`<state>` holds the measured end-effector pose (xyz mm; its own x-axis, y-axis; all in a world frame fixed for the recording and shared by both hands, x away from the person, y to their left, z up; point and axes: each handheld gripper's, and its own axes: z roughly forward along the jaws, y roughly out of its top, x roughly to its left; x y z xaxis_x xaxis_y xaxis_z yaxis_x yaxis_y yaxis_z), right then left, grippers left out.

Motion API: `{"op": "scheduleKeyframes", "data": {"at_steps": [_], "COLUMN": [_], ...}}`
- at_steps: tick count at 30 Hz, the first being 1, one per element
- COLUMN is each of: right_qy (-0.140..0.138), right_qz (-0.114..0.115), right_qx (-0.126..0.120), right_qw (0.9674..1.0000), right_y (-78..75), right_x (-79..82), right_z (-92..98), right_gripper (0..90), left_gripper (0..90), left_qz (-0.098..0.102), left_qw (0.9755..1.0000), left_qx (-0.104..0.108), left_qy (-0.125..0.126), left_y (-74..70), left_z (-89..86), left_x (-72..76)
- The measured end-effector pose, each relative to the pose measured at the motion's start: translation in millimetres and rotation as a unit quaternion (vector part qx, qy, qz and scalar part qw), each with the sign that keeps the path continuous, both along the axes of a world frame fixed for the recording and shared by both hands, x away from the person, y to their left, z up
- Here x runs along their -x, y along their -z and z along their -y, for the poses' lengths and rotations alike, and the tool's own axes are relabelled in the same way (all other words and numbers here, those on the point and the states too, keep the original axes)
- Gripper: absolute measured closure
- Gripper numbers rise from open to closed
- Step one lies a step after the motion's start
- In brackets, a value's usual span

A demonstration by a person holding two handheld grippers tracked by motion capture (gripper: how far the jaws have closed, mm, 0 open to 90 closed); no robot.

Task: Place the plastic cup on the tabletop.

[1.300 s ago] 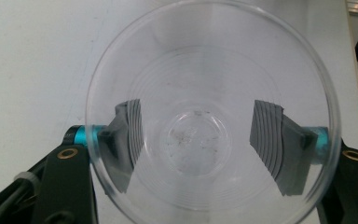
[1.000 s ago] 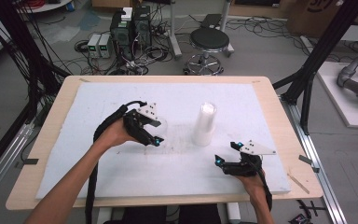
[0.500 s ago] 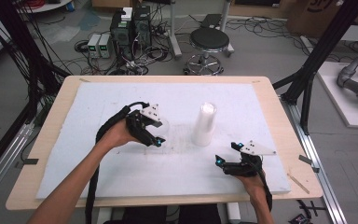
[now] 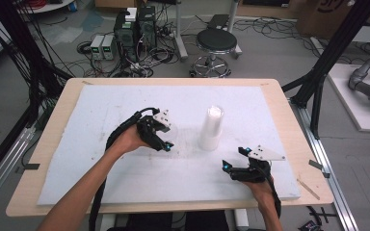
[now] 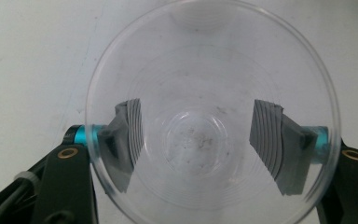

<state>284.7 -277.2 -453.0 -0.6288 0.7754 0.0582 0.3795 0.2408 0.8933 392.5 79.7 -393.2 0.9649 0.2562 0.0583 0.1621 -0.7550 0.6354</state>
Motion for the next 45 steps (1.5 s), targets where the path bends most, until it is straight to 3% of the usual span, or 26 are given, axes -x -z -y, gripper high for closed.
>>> {"op": "scheduleKeyframes", "data": {"at_steps": [6, 8, 11, 12, 21, 25, 33, 37, 38, 40, 45], "right_qy": [0.002, 0.002, 0.003, 0.002, 0.002, 0.002, 0.003, 0.003, 0.003, 0.002, 0.001], "right_qz": [0.0, 0.0, 0.001, 0.001, 0.002, 0.001, -0.001, 0.001, 0.001, 0.002, 0.002], "right_qx": [-0.002, -0.003, -0.005, -0.005, -0.003, -0.003, 0.001, 0.0, 0.0, 0.0, 0.001], "right_qw": [1.0, 1.0, 1.0, 1.0, 1.0, 1.0, 1.0, 1.0, 1.0, 1.0, 1.0], "right_y": [0.0, 0.0, 0.0, 0.1, 0.4, 0.5, 0.6, 0.5, 0.5, 0.6, 0.6], "right_x": [0.6, 0.7, 1.1, 1.3, 1.1, 1.3, 0.8, 1.3, 1.3, 1.3, 1.8], "right_z": [1.0, 1.1, 1.2, 1.3, 1.3, 1.0, 0.5, 0.5, 0.5, 0.7, 0.3], "right_gripper": [15.1, 15.1, 15.1, 15.1, 15.1, 15.1, 15.1, 15.1, 15.1, 15.1, 15.1], "left_gripper": [34.5, 34.6, 34.6, 34.5, 34.0, 14.6, 12.0, 6.8, 6.8, 6.8, 6.8], "left_qz": [0.002, -0.002, -0.006, -0.007, -0.007, -0.006, -0.005, -0.009, -0.015, -0.002, -0.004], "left_qw": [1.0, 0.9999, 0.9999, 0.9998, 0.9996, 0.9992, 0.9985, 0.9982, 0.9975, 0.9957, 0.9936], "left_qx": [-0.004, 0.007, 0.0, 0.007, 0.008, 0.006, 0.034, 0.033, 0.041, 0.066, 0.082], "left_qy": [-0.008, -0.009, -0.013, -0.016, -0.025, -0.039, -0.043, -0.05, -0.057, -0.065, -0.078], "left_y": [2.8, 7.9, 15.9, 18.0, 23.4, 30.5, 29.0, 29.1, 28.8, 28.4, 33.6], "left_z": [0.1, -1.4, -3.0, -4.3, -2.1, -2.3, -9.9, -12.1, -14.1, -23.1, -38.1], "left_x": [0.2, 0.7, 1.7, 2.1, 2.0, 2.4, 4.1, 3.3, 3.2, 7.0, 14.1]}}
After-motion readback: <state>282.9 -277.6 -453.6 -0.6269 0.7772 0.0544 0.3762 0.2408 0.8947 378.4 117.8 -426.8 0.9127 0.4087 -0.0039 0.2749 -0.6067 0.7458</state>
